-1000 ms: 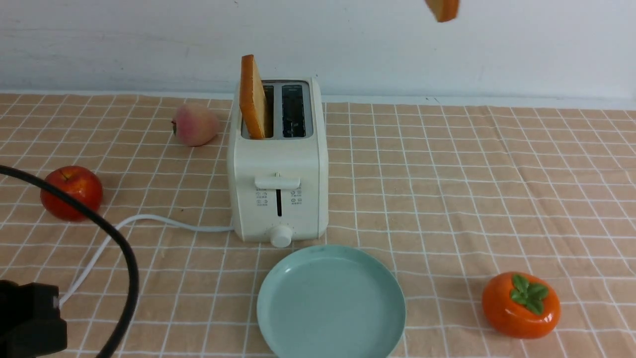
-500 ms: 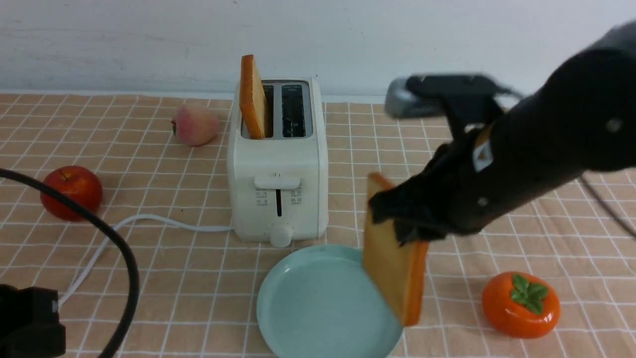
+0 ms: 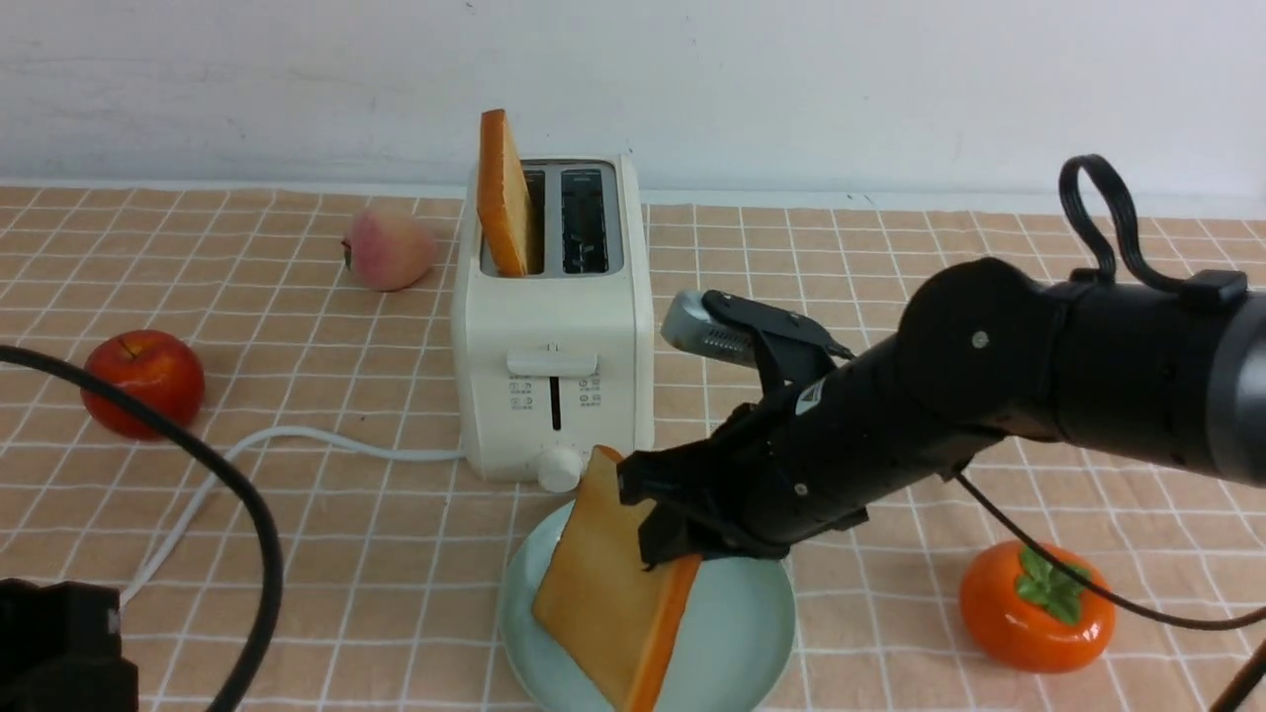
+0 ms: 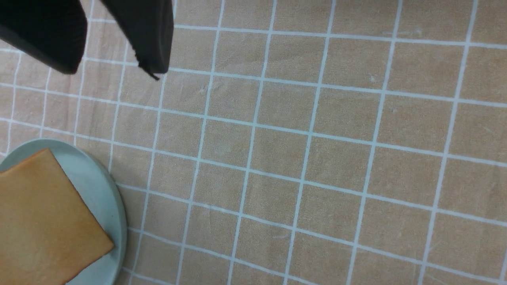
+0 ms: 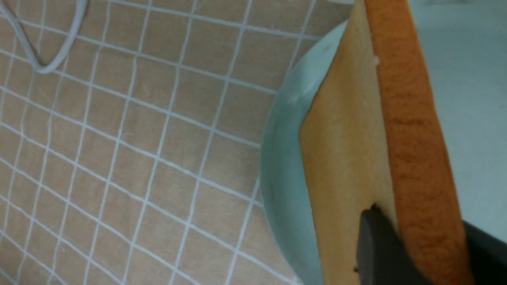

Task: Take toasted bread from bread machine on light coffee tablecloth place on plate.

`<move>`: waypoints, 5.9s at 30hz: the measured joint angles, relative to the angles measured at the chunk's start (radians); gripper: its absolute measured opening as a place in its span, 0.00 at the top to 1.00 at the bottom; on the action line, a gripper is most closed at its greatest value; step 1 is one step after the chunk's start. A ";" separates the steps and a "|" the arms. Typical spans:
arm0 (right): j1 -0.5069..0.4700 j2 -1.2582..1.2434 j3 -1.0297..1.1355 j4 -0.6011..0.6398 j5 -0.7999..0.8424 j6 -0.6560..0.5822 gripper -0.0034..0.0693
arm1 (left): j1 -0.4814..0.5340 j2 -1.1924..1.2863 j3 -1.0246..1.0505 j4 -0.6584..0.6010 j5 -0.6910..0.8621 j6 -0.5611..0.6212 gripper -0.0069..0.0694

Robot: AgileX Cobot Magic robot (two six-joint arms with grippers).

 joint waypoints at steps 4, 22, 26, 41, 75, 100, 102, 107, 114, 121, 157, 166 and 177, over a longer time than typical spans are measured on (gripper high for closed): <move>0.000 -0.002 0.000 -0.074 0.024 0.012 0.50 | 0.000 0.000 0.000 -0.005 0.000 0.000 0.60; 0.000 -0.329 -0.299 -0.743 0.424 0.105 0.18 | 0.000 0.016 0.000 -0.135 -0.376 0.053 0.60; 0.000 -0.397 -0.310 -0.773 0.468 0.126 0.28 | 0.000 0.069 -0.029 -0.225 -0.519 0.141 0.60; 0.000 -0.540 -0.310 -0.942 0.684 0.270 0.34 | -0.047 0.777 -0.734 -0.258 -0.385 0.297 0.38; 0.000 -0.552 -0.310 -1.048 0.686 0.280 0.34 | -0.194 1.236 -1.198 0.294 -0.285 -0.128 0.40; 0.000 -0.552 -0.310 -1.048 0.686 0.280 0.35 | -0.218 1.207 -1.200 0.291 -0.218 -0.125 0.28; 0.000 -0.552 -0.310 -1.048 0.686 0.283 0.35 | -0.218 1.222 -1.201 0.305 -0.218 -0.140 0.28; 0.000 -0.552 -0.310 -1.048 0.686 0.290 0.35 | -0.218 1.266 -1.201 0.358 -0.201 -0.175 0.29; 0.000 -0.552 -0.310 -1.048 0.686 0.295 0.35 | -0.216 1.268 -1.201 0.386 -0.181 -0.180 0.50; 0.000 -0.552 -0.310 -1.044 0.686 0.295 0.35 | -0.219 1.160 -1.201 0.384 -0.174 -0.163 0.78; 0.000 -0.551 -0.310 -1.020 0.686 0.296 0.35 | -0.348 0.949 -0.283 -0.796 -0.529 0.740 0.75; 0.000 -0.551 -0.310 -1.017 0.686 0.296 0.35 | -0.366 0.931 -0.282 -0.741 -0.656 0.731 0.33; 0.000 -0.551 -0.310 -1.017 0.686 0.297 0.35 | -0.233 0.845 -0.323 -0.378 -0.579 0.542 0.09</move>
